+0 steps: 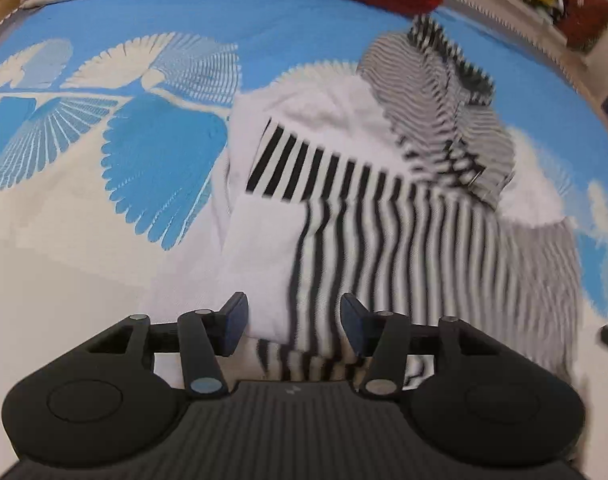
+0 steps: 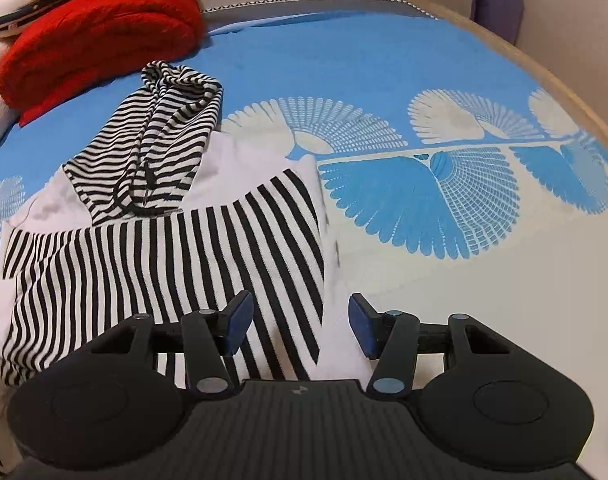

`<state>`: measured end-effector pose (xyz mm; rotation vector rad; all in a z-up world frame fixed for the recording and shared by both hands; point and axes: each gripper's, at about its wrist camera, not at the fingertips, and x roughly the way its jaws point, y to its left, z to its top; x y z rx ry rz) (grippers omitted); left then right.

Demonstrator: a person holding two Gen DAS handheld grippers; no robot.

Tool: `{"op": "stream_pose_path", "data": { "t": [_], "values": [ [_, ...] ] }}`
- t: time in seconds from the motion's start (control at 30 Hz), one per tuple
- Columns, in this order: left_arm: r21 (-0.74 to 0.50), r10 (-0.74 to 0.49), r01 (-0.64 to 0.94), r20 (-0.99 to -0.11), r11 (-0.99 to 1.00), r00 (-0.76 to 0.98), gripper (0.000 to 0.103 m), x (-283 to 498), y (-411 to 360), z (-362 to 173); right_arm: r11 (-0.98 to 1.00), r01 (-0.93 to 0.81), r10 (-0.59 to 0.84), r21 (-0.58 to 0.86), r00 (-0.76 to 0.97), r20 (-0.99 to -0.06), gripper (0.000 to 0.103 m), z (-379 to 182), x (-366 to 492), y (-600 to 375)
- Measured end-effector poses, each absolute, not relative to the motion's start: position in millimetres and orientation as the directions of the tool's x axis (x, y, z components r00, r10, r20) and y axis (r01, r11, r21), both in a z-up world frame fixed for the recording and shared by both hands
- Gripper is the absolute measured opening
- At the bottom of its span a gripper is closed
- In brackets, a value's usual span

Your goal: Fold small clothes

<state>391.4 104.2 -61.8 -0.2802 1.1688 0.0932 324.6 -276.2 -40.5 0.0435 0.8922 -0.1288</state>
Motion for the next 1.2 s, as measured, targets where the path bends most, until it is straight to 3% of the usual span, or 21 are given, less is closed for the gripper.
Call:
{"op": "stream_pose_path", "data": {
  "t": [0.07, 0.1, 0.2, 0.47, 0.63, 0.83, 0.97, 1.0, 1.13, 1.2],
  "values": [
    [-0.154, -0.083, -0.242, -0.956, 0.958, 0.283, 0.058, 391, 109, -90, 0.992, 0.128, -0.094, -0.019, 0.615, -0.783, 0.055, -41, 322, -277],
    [-0.156, -0.079, -0.258, -0.955, 0.954, 0.286, 0.066, 389, 111, -95, 0.992, 0.128, -0.096, -0.021, 0.613, -0.785, 0.055, -41, 321, -277],
    [-0.155, -0.069, -0.259, -0.948, 0.953, 0.311, 0.066, 389, 111, -82, 0.991, 0.131, -0.092, -0.014, 0.613, -0.785, 0.055, -38, 318, -279],
    [-0.181, -0.051, -0.182, -0.831, 0.966, 0.554, 0.067, 385, 93, -18, 0.992, 0.125, -0.100, -0.026, 0.634, -0.767, 0.055, -26, 311, -284],
    [-0.139, -0.011, -0.125, -0.711, 0.982, 0.703, 0.076, 379, 82, 16, 0.990, 0.141, -0.110, -0.025, 0.638, -0.762, 0.055, -24, 310, -294],
    [-0.062, 0.054, -0.117, -0.621, 0.991, 0.782, 0.075, 379, 80, 34, 0.987, 0.163, -0.111, -0.003, 0.657, -0.745, 0.055, -15, 309, -309],
    [-0.052, 0.075, -0.133, -0.605, 0.990, 0.792, 0.073, 387, 86, 40, 0.980, 0.194, -0.105, 0.035, 0.663, -0.742, 0.055, -9, 310, -325],
    [-0.043, 0.082, -0.137, -0.616, 0.990, 0.784, 0.069, 393, 88, 40, 0.978, 0.203, -0.106, 0.042, 0.663, -0.741, 0.055, -8, 311, -330],
    [-0.041, 0.072, -0.135, -0.676, 0.990, 0.733, 0.029, 445, 90, 36, 0.972, 0.233, -0.132, 0.037, 0.665, -0.735, 0.055, -9, 314, -343],
    [-0.095, 0.025, -0.124, -0.685, 0.988, 0.728, 0.017, 479, 91, 33, 0.970, 0.241, -0.136, 0.037, 0.657, -0.741, 0.055, -12, 317, -348]
  ]
}}
